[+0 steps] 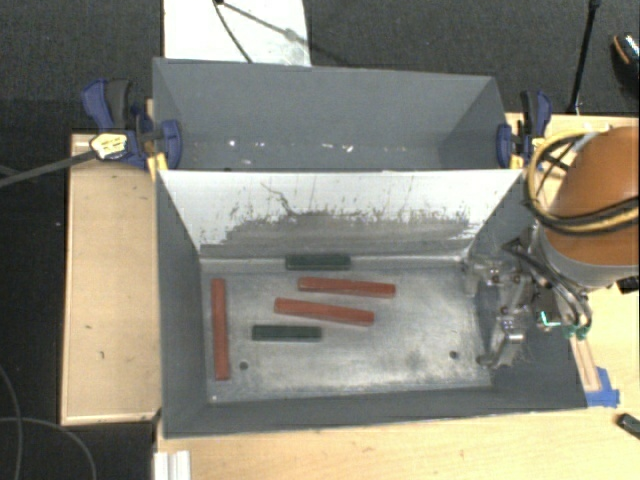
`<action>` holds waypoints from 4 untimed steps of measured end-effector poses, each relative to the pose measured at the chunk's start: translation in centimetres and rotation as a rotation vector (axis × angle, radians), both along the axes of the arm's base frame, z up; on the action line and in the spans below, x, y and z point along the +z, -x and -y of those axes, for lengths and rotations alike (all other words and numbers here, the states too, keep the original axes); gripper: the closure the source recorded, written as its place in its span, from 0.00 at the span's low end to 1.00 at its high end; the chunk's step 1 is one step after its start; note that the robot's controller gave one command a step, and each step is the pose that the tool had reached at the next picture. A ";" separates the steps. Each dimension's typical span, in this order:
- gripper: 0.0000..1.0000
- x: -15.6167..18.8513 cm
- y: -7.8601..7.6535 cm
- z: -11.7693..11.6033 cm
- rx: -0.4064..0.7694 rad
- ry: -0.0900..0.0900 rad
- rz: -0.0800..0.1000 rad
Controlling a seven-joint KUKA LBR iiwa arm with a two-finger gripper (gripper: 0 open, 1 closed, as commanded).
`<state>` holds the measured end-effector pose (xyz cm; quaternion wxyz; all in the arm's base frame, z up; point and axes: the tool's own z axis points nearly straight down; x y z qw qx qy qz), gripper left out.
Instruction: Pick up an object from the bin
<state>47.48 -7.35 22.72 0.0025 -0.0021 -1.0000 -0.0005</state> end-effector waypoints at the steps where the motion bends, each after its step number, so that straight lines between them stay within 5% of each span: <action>1: 0.00 -14.3 -5.8 -4.7 0.011 -0.001 0.002; 2: 0.00 -15.7 -9.4 -9.5 0.027 -0.002 0.011; 3: 1.00 -15.6 -9.2 -9.1 0.027 0.001 0.009; 4: 1.00 0.9 -10.8 -11.7 0.145 0.000 0.017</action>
Offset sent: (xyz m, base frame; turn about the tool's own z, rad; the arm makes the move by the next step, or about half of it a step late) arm 0.0582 0.0454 -0.1395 -0.0074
